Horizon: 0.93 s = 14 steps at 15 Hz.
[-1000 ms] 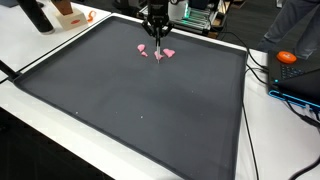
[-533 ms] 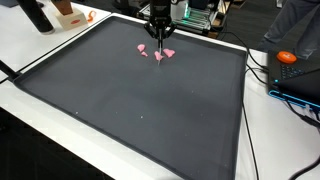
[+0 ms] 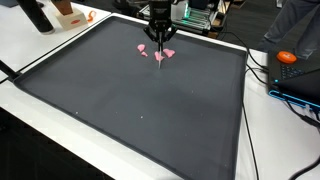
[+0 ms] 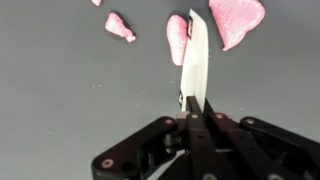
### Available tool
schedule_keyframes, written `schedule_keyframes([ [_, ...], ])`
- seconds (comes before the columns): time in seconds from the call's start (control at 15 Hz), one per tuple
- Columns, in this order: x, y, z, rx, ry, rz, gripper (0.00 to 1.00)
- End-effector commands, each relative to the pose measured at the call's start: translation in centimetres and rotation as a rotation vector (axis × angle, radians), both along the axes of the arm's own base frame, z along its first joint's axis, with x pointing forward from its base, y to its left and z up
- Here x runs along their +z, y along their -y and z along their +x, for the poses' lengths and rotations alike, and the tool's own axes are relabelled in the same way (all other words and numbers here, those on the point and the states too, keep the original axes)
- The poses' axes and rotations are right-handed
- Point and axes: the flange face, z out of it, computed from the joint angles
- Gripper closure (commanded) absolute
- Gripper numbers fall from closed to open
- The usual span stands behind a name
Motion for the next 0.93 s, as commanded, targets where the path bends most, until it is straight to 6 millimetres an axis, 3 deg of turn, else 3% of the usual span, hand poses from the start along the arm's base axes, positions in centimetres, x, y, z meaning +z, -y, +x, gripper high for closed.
schedule_keyframes([
  [0.0, -1.6, -1.2, 1.7, 0.026, 0.01, 0.009, 0.99],
  [0.33, -1.6, -1.0, 2.7, 0.012, -0.008, 0.007, 0.99],
  [0.6, -2.1, 1.1, 1.6, -0.057, -0.086, -0.033, 0.99],
  [0.87, -2.7, 2.0, 0.2, -0.095, -0.146, -0.04, 0.99],
])
